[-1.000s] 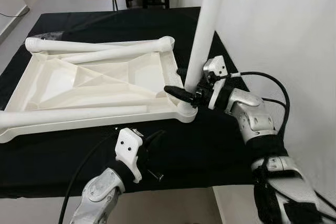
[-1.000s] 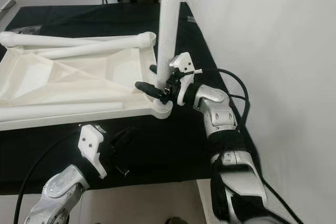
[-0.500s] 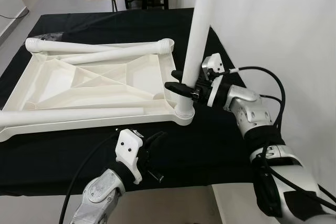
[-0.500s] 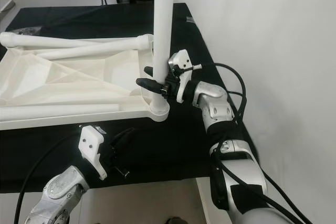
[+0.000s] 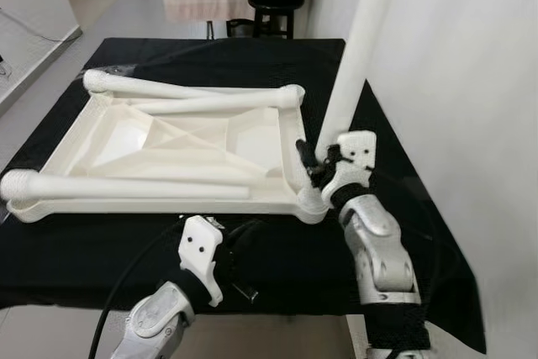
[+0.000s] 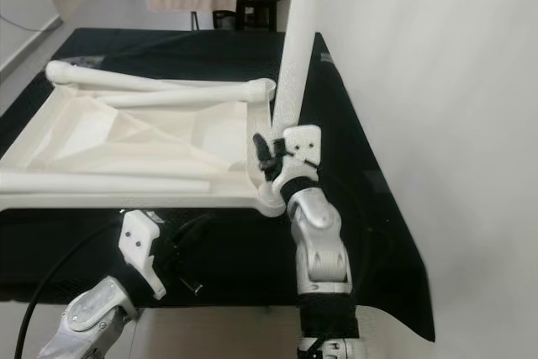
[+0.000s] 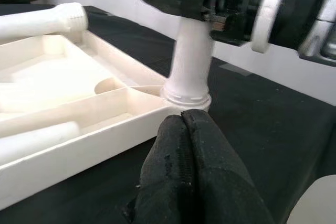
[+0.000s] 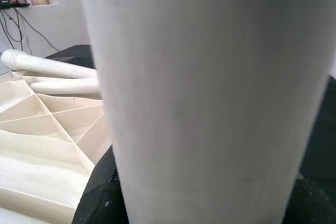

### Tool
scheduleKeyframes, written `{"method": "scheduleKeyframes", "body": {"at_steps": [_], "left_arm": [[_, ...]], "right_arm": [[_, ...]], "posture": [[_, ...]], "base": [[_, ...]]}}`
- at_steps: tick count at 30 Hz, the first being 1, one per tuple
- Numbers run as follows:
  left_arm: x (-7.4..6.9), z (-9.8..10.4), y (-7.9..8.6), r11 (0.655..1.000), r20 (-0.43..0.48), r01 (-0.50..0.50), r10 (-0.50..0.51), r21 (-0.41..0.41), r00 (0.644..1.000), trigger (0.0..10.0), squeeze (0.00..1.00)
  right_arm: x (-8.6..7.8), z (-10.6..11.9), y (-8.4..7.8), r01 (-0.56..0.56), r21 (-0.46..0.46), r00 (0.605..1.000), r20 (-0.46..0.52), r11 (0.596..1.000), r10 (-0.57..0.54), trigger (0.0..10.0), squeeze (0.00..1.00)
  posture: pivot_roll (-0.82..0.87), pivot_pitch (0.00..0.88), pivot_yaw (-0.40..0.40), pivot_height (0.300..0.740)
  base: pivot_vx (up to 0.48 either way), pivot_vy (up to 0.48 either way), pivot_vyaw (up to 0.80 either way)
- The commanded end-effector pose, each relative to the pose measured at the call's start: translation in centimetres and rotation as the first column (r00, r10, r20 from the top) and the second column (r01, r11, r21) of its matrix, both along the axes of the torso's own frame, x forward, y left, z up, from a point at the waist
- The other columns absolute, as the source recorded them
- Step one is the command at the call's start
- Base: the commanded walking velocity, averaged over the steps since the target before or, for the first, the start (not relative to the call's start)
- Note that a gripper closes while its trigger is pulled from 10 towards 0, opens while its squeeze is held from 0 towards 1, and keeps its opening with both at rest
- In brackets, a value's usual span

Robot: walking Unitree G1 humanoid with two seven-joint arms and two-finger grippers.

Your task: Building children table

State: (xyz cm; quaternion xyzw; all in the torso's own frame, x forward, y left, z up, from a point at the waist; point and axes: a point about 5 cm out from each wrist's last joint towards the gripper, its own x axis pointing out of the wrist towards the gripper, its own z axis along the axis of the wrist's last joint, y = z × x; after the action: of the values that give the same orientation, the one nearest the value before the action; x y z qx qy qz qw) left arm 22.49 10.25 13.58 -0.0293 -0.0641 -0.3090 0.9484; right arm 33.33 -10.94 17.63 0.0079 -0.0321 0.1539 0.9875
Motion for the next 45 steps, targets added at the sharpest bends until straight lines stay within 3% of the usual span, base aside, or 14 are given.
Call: {"method": "scheduleKeyframes", "body": {"at_steps": [1,2,5,6,15,16,23,27,28,29,30,31,39,45], "left_arm": [[0.0,-0.3,-0.3,1.000,-0.015,0.012,-0.012,0.006,1.000,10.0,0.00],[0.0,-0.3,-0.3,1.000,-0.014,0.010,-0.010,0.005,1.000,10.0,0.00],[0.0,-0.3,-0.3,1.000,-0.014,0.008,-0.008,0.003,1.000,10.0,0.00],[0.0,-0.3,-0.3,1.000,-0.014,0.008,-0.008,0.002,1.000,10.0,0.00],[0.1,-0.3,-0.5,1.000,-0.016,0.012,-0.012,-0.001,1.000,10.0,0.00],[0.1,-0.3,-0.5,1.000,-0.016,0.011,-0.011,-0.001,1.000,10.0,0.00],[0.1,-0.5,-0.5,1.000,-0.019,0.012,-0.012,-0.002,1.000,10.0,0.00],[0.0,-0.5,-0.5,1.000,-0.020,0.012,-0.012,-0.001,1.000,10.0,0.00],[0.0,-0.5,-0.5,1.000,-0.021,0.012,-0.012,-0.001,1.000,10.0,0.00],[0.0,-0.5,-0.5,1.000,-0.021,0.013,-0.013,-0.001,1.000,10.0,0.00],[0.0,-0.5,-0.5,1.000,-0.021,0.013,-0.013,-0.001,1.000,10.0,0.00],[0.0,-0.5,-0.6,1.000,-0.022,0.013,-0.013,-0.001,1.000,10.0,0.00],[0.0,-0.5,-0.5,1.000,-0.022,0.007,-0.008,-0.005,1.000,10.0,0.00],[-0.1,-0.4,-0.5,1.000,-0.022,0.010,-0.010,-0.003,1.000,10.0,0.00]], "right_arm": [[0.3,-3.2,-0.1,-0.002,-0.017,0.987,-0.160,1.000,-0.001,0.0,0.00],[0.8,-2.8,-0.3,0.006,-0.028,0.988,-0.154,1.000,-0.010,9.7,0.00],[1.3,-1.9,-0.2,0.001,-0.027,0.989,-0.146,1.000,-0.005,10.0,0.00],[1.7,-1.1,0.0,-0.065,0.005,0.990,-0.128,0.998,0.065,10.0,1.00],[3.1,1.7,-0.9,-0.262,0.034,0.964,-0.030,0.964,0.263,10.0,0.95],[3.4,2.2,-1.1,-0.328,0.025,0.945,-0.007,0.944,0.328,10.0,0.00],[4.1,2.4,-1.6,-0.624,-0.074,0.781,-0.065,0.778,0.621,10.0,0.00],[4.2,2.6,-1.6,-0.671,-0.051,0.742,-0.073,0.740,0.667,10.0,0.00],[4.4,2.6,-1.7,-0.675,-0.040,0.737,-0.080,0.737,0.671,5.2,0.00],[4.5,2.6,-1.8,-0.671,-0.041,0.741,-0.081,0.740,0.667,2.0,0.00],[4.5,2.6,-1.8,-0.671,-0.041,0.741,-0.081,0.740,0.667,2.0,0.00],[4.6,2.6,-1.9,-0.672,-0.039,0.739,-0.085,0.739,0.668,0.0,0.00],[4.6,2.3,-3.0,-0.680,-0.047,0.733,-0.064,0.732,0.677,0.0,0.00],[3.9,0.2,-4.3,-0.570,-0.098,0.821,-0.111,0.816,0.560,0.0,0.00]], "posture": [[0.04,0.128,-0.040,0.740],[0.04,0.128,-0.042,0.740],[0.04,0.124,-0.041,0.740],[0.04,0.123,-0.039,0.740],[0.04,0.116,-0.042,0.740],[0.05,0.114,-0.044,0.740],[0.06,0.103,-0.045,0.740],[0.06,0.102,-0.045,0.740],[0.06,0.102,-0.045,0.740],[0.07,0.101,-0.045,0.740],[0.07,0.101,-0.045,0.740],[0.07,0.101,-0.045,0.740],[0.06,0.108,-0.040,0.740],[0.06,0.119,-0.034,0.740]], "base": [[0.000,0.000,0.00],[0.000,0.000,0.00],[0.000,0.000,0.00],[0.000,0.000,0.00],[0.000,0.000,0.00],[0.000,0.000,0.00],[0.000,0.000,0.00],[0.000,0.000,0.00],[0.000,0.000,0.00],[0.000,0.000,0.00],[0.000,0.000,0.00],[0.000,0.000,0.00],[0.000,0.000,0.00],[0.000,0.000,0.00]]}}
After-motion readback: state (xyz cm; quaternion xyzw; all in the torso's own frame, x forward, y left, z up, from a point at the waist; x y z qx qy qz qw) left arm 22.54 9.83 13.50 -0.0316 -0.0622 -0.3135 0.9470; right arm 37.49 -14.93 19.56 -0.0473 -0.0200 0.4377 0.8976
